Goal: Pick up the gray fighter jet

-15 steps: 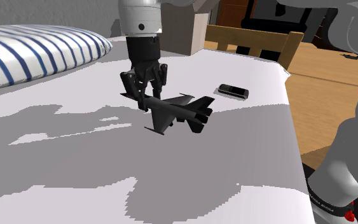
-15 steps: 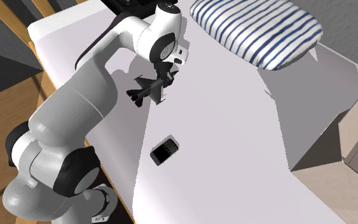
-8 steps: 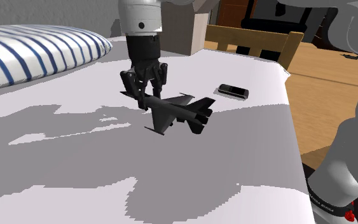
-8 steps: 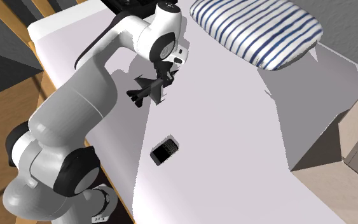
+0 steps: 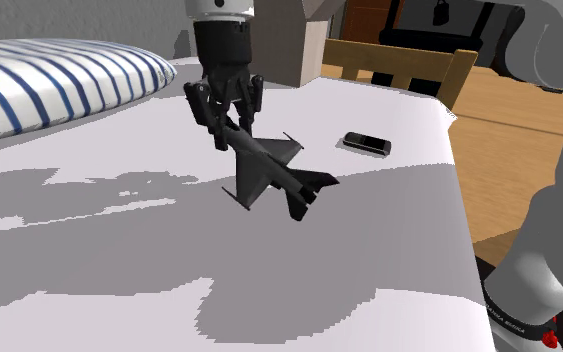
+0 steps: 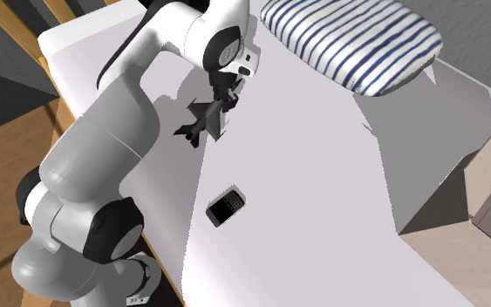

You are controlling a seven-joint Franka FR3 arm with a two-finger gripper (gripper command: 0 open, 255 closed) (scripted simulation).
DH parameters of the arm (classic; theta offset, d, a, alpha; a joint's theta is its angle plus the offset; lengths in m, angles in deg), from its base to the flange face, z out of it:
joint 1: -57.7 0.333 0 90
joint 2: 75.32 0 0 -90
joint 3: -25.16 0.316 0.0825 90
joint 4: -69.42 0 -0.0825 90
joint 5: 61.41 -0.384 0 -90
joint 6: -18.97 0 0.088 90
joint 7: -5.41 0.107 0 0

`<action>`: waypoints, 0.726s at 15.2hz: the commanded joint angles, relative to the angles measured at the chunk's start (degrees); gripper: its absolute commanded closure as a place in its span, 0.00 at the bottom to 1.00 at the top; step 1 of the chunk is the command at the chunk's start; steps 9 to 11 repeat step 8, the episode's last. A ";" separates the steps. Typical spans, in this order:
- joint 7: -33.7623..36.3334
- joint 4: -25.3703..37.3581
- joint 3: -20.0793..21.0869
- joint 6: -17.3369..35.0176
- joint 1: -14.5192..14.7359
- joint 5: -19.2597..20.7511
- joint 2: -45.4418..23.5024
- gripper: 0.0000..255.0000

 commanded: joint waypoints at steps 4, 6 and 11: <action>0.66 6.39 0.12 -4.69 0.86 0.70 -1.77 1.00; 1.01 9.62 0.17 -6.84 1.41 1.13 -2.88 1.00; 1.03 9.86 0.17 -7.00 1.45 1.16 -2.96 1.00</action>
